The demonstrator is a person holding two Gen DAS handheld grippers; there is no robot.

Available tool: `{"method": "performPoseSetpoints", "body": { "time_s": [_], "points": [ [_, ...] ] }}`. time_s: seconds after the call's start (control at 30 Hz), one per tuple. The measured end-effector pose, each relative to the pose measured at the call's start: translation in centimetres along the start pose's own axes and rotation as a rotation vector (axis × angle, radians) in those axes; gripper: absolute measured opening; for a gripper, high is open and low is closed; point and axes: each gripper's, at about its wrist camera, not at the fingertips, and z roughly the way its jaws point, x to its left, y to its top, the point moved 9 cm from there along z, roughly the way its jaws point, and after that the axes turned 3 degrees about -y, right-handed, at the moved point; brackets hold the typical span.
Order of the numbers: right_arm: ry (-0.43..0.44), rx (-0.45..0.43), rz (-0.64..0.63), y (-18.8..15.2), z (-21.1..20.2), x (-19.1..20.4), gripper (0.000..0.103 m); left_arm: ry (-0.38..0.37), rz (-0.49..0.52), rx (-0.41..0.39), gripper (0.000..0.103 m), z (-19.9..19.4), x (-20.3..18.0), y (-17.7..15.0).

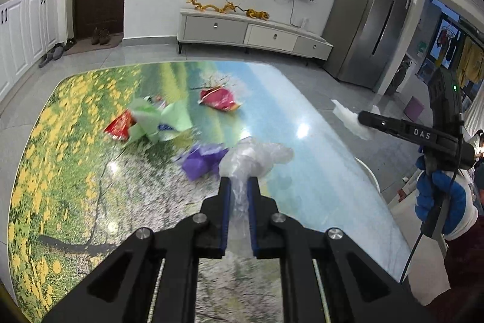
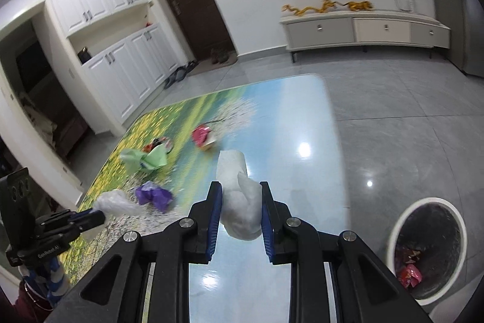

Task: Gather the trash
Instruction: 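Carry both held items over the white trash bin, then open both tools to drop the items into the bin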

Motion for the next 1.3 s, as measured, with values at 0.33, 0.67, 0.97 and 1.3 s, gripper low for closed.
{"method": "performPoseSetpoints", "body": {
  "time_s": [0.33,0.67,0.97,1.3],
  "points": [
    [-0.113,-0.107,0.122,0.1,-5.3,-8.8,0.023,-0.043,0.116,0.035,0.01,2.4,-7.8,3.2],
    [-0.259,-0.125,0.293,-3.1,-8.5,-20.4,0.023,-0.109,0.27,0.143,0.01,9.8,-18.7,5.0],
    [-0.379,-0.067,0.383,-6.8,-9.1,-27.9,0.023,-0.179,0.328,0.265,0.01,17.5,-27.4,5.1],
    [-0.445,-0.013,0.388,-8.3,-7.5,-31.4,0.023,-0.262,0.317,0.363,0.011,24.6,-34.2,4.4]
  ]
}}
